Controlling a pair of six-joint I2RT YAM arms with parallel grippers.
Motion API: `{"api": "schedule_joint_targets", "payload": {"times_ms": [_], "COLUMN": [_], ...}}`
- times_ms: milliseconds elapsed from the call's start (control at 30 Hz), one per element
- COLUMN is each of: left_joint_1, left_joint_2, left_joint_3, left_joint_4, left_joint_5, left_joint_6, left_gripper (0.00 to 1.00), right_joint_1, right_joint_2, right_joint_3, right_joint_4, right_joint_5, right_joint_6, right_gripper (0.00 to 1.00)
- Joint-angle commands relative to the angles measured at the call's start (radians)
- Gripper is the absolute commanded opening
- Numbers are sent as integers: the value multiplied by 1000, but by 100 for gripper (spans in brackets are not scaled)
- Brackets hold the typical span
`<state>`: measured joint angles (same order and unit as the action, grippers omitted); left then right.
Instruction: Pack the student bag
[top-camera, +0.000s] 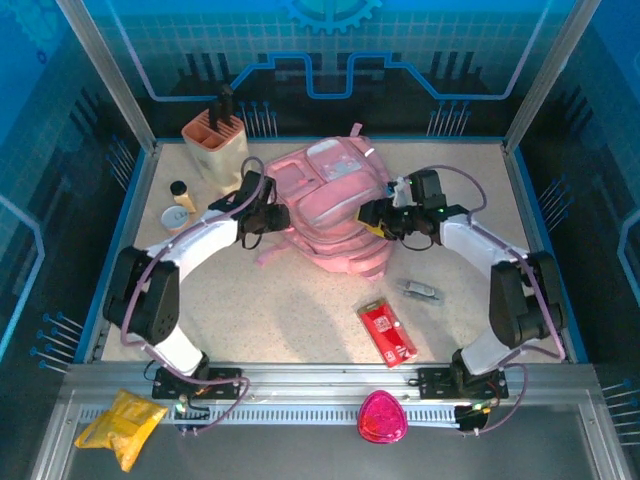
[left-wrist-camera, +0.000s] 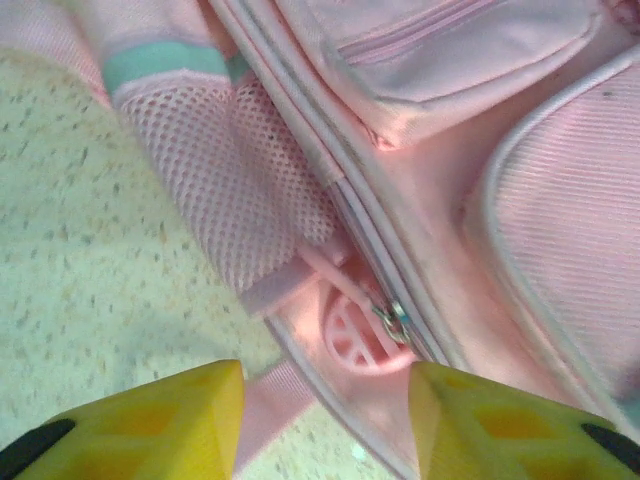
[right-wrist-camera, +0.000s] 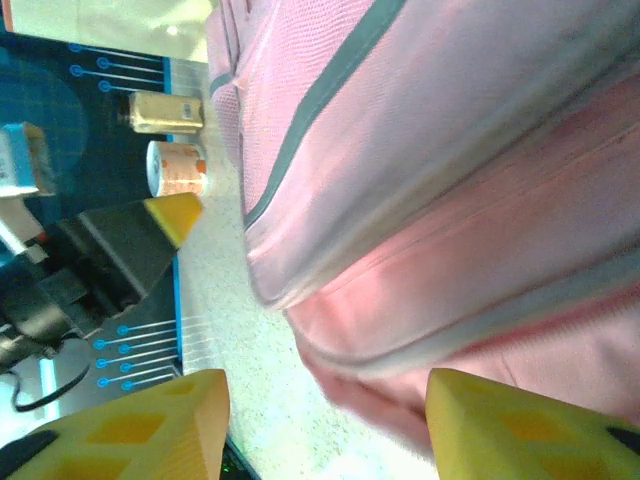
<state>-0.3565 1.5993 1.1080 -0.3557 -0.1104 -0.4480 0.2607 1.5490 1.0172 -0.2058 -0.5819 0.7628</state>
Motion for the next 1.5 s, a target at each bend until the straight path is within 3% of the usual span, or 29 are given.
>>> {"api": "schedule_joint_targets", "payload": {"times_ms": [0, 167, 400, 500, 833, 1200, 1333, 1467], "left_joint_1": [-74, -247, -549, -625, -673, -676, -709, -745], "left_joint_2": [-131, -243, -233, -210, -202, -288, -286, -247], "left_joint_3": [-80, -221, -277, -284, -371, -471, -476, -468], "left_joint_4": [-51, 25, 101, 137, 197, 180, 187, 229], "left_joint_5": [-4, -21, -121, -143, -184, -200, -219, -210], "left_joint_6": [-140, -391, -620, -669, -740, -825, -878, -928], "left_gripper": [51, 52, 51, 50, 46, 45, 43, 39], "right_joint_1": [-4, 25, 146, 206, 375, 508, 499, 487], "right_joint_2": [-135, -258, -396, -440, -348, -107, -60, -165], "right_joint_3": [-52, -127, -277, -353, -439, -329, -262, -287], "right_joint_4": [-197, -386, -544, -540, -357, -95, -110, -243], "right_joint_5": [112, 229, 373, 411, 389, 354, 320, 373], "right_joint_6": [-132, -202, -170, -126, -55, -72, -109, -131], "right_gripper": [64, 75, 75, 72, 57, 56, 57, 63]}}
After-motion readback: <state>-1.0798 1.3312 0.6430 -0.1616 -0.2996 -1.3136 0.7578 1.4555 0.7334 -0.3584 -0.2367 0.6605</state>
